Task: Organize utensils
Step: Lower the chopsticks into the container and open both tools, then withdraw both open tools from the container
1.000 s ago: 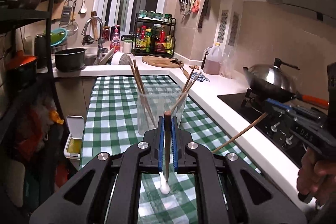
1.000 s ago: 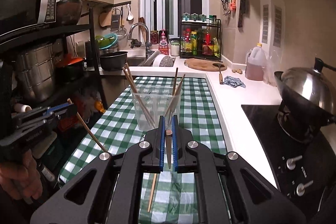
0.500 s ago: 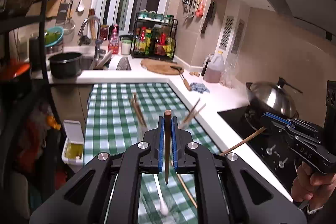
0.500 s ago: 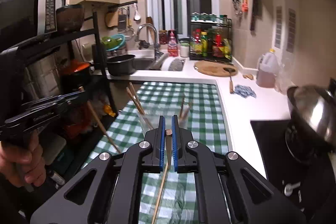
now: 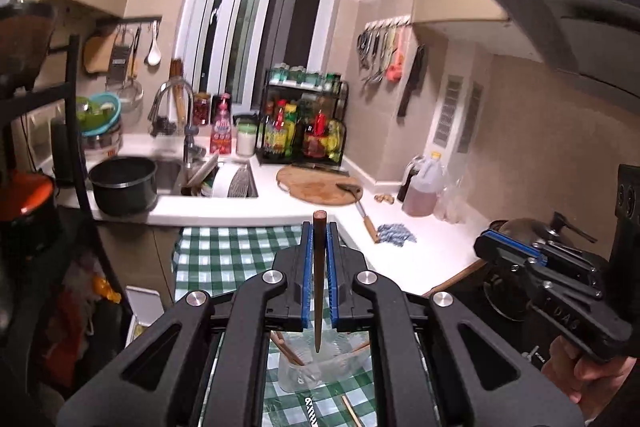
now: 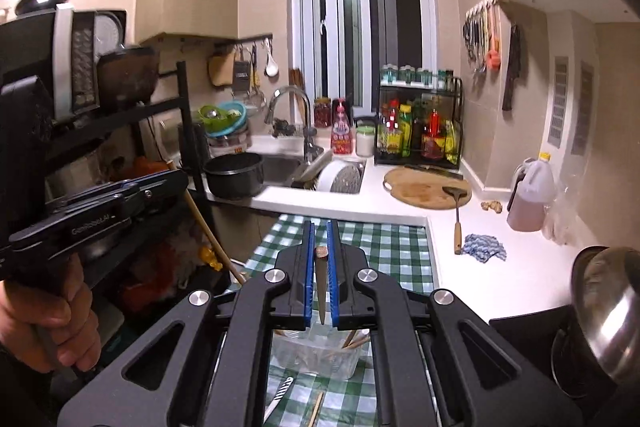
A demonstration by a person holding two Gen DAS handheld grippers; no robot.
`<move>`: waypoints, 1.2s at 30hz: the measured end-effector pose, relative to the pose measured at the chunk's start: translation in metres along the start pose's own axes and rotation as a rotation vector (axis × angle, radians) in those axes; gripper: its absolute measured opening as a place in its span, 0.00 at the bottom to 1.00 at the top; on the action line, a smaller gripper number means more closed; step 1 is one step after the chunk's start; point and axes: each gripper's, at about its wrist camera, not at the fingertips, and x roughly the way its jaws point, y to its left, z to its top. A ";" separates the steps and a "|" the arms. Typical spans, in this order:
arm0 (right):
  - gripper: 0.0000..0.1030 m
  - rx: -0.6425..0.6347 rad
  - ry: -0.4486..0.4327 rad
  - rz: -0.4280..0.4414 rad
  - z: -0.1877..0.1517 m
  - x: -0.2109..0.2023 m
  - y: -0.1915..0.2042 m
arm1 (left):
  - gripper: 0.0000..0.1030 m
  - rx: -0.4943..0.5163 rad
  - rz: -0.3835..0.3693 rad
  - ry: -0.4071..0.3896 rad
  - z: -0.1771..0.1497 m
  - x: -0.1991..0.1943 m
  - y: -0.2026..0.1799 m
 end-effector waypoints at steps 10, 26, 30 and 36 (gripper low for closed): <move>0.06 0.008 0.124 0.014 -0.036 0.070 -0.004 | 0.06 0.009 0.007 0.112 -0.035 0.067 0.016; 0.06 -0.008 0.190 -0.005 -0.058 0.094 -0.003 | 0.06 0.005 0.011 0.183 -0.054 0.096 0.022; 0.19 -0.015 0.175 -0.053 -0.055 0.089 -0.003 | 0.12 0.006 0.016 0.178 -0.053 0.092 0.020; 0.24 -0.026 0.109 -0.088 -0.042 0.060 0.000 | 0.17 0.013 0.024 0.119 -0.045 0.062 0.012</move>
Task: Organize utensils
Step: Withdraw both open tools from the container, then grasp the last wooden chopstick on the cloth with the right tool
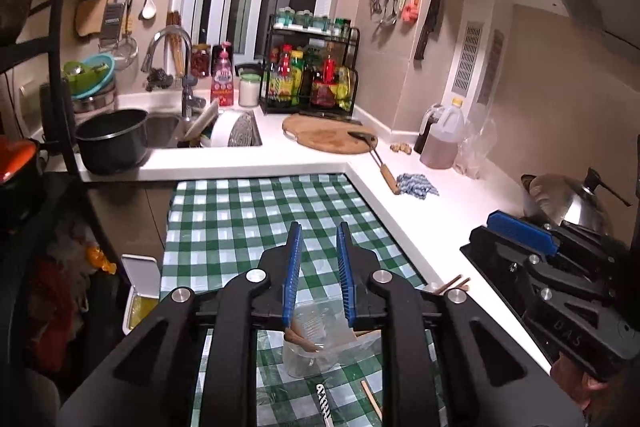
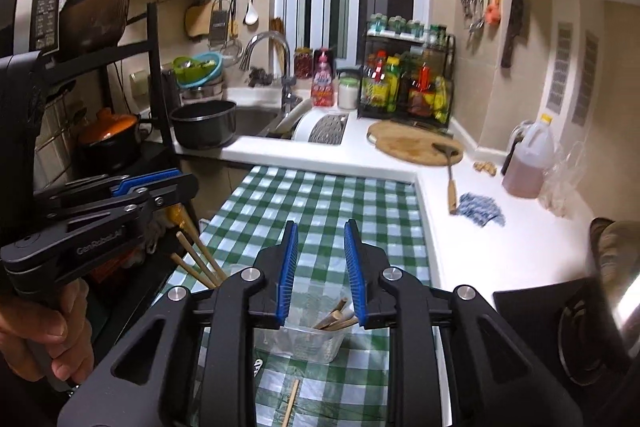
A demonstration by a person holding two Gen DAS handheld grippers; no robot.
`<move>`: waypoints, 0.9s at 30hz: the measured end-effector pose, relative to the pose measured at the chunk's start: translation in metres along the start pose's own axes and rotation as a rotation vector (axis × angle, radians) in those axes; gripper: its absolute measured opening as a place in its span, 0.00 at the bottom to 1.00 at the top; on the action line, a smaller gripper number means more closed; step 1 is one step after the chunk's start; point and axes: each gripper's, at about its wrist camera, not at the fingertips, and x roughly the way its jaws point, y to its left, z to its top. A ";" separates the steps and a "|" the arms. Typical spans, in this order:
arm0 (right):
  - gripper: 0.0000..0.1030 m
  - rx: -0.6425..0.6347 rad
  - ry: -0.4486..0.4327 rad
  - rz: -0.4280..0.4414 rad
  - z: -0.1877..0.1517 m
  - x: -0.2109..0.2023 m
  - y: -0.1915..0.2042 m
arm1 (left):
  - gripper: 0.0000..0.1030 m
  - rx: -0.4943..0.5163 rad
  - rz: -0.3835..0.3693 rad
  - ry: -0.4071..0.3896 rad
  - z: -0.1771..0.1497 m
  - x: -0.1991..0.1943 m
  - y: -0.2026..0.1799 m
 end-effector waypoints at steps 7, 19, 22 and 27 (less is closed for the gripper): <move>0.24 -0.013 -0.135 -0.033 0.000 -0.067 0.002 | 0.17 0.004 0.002 -0.087 -0.011 -0.062 -0.009; 0.17 0.073 -0.140 -0.001 -0.106 -0.137 0.007 | 0.17 -0.039 0.031 -0.050 -0.120 -0.112 -0.008; 0.11 0.098 -0.095 0.006 -0.143 -0.131 0.010 | 0.17 -0.045 0.057 -0.023 -0.156 -0.109 -0.006; 0.09 0.135 0.025 0.005 -0.215 -0.099 0.021 | 0.17 -0.046 0.096 0.026 -0.211 -0.094 -0.002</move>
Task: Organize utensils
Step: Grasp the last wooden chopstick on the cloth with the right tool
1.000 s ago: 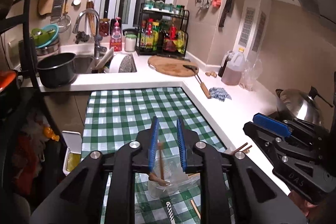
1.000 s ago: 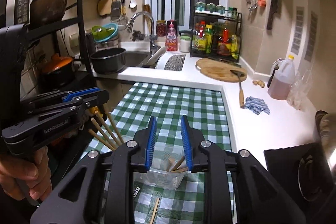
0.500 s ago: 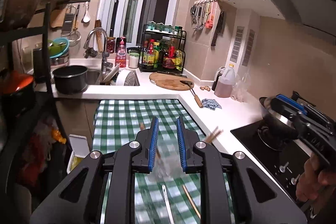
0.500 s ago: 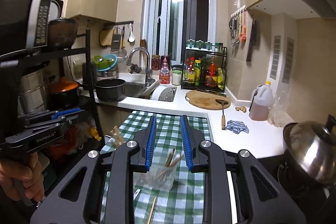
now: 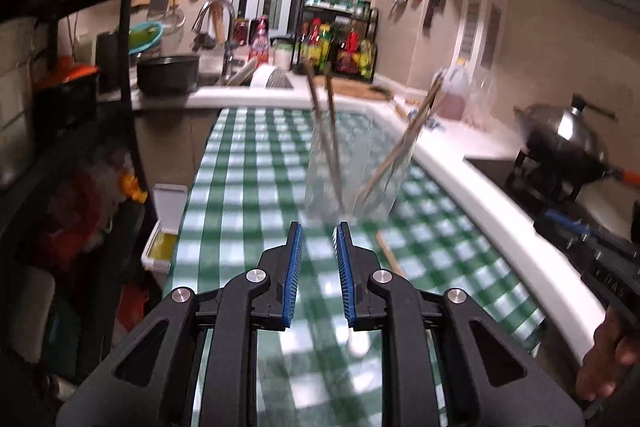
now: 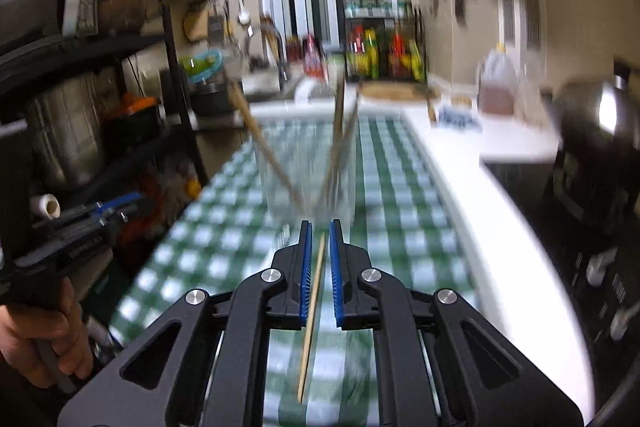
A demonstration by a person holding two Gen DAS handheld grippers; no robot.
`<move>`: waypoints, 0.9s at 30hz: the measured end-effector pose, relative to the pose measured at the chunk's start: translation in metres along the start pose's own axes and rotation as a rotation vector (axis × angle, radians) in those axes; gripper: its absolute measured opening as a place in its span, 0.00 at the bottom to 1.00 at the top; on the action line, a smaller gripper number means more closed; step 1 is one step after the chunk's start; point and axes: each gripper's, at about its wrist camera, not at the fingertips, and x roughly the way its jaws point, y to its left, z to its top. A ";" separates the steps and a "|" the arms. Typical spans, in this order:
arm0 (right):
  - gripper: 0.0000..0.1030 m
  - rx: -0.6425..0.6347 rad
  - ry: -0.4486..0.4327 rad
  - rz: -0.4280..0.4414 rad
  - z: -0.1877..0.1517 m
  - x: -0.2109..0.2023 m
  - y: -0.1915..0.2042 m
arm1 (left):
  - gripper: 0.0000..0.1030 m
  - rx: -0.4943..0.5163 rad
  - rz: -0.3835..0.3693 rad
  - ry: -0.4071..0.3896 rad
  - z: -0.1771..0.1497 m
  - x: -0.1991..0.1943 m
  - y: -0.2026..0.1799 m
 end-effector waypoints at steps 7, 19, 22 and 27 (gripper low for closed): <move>0.15 -0.023 0.166 0.005 -0.080 0.042 0.012 | 0.17 -0.019 0.024 0.103 -0.043 0.020 0.009; 0.34 -0.037 0.236 0.020 -0.116 0.062 0.015 | 0.17 -0.067 0.018 0.146 -0.055 0.030 0.016; 0.34 -0.051 0.233 0.012 -0.118 0.063 0.018 | 0.17 -0.067 0.017 0.156 -0.058 0.032 0.015; 0.32 -0.069 0.214 -0.007 -0.119 0.062 0.019 | 0.18 -0.071 0.018 0.186 -0.064 0.038 0.013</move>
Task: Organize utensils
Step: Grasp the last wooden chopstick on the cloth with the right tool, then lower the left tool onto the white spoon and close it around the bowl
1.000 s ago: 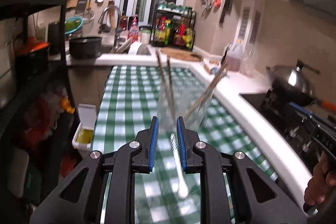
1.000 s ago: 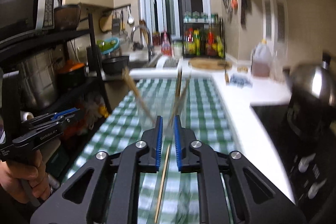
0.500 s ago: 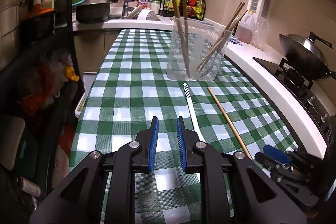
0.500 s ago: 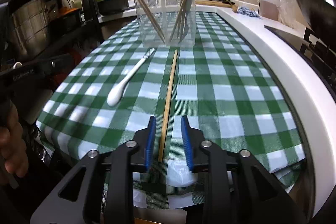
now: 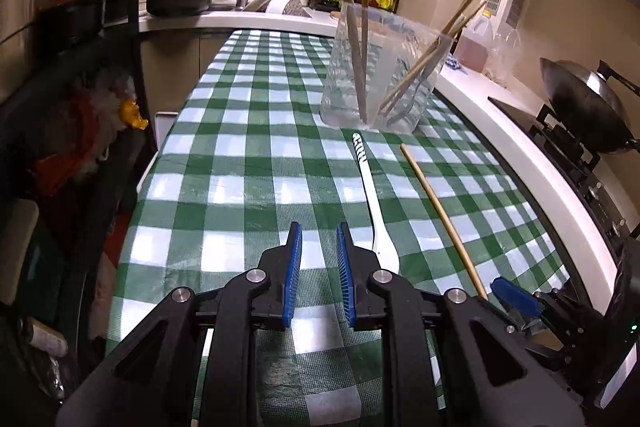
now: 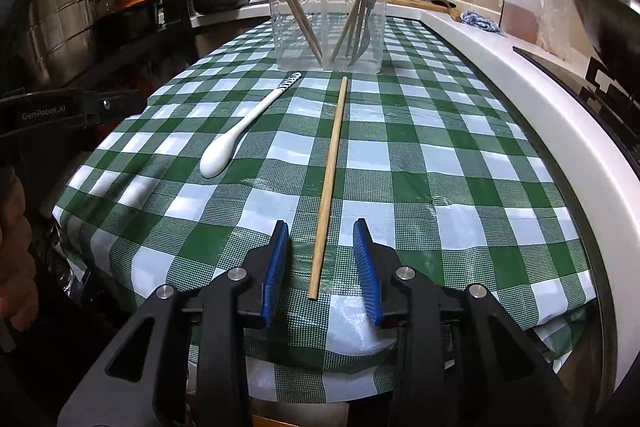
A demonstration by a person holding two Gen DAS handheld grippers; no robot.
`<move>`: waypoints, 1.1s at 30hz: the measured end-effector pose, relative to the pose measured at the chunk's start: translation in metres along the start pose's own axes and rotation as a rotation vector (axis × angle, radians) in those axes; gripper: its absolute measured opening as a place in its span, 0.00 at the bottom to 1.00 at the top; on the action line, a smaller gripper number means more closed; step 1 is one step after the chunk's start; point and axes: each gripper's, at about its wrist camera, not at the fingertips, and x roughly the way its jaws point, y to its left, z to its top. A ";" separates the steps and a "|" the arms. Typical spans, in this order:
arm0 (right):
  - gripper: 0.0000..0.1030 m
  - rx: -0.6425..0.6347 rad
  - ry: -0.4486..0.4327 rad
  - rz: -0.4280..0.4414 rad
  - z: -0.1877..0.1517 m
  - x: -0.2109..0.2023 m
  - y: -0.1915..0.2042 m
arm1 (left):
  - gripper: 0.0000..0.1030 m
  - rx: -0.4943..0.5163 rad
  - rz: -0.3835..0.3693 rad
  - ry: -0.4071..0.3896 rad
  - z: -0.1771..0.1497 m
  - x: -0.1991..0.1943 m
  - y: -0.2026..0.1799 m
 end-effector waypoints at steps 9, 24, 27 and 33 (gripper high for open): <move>0.05 -0.002 -0.013 -0.031 -0.002 -0.003 -0.006 | 0.35 0.019 -0.006 0.046 -0.015 0.015 -0.012; 0.05 0.052 -0.023 -0.071 -0.005 -0.006 -0.023 | 0.45 0.084 -0.028 0.068 -0.033 0.031 -0.036; 0.05 0.055 -0.025 -0.070 -0.006 -0.006 -0.023 | 0.46 0.108 -0.022 0.054 -0.033 0.033 -0.042; 0.05 0.059 -0.028 -0.067 -0.006 -0.006 -0.024 | 0.45 0.159 0.040 0.003 -0.034 0.042 -0.058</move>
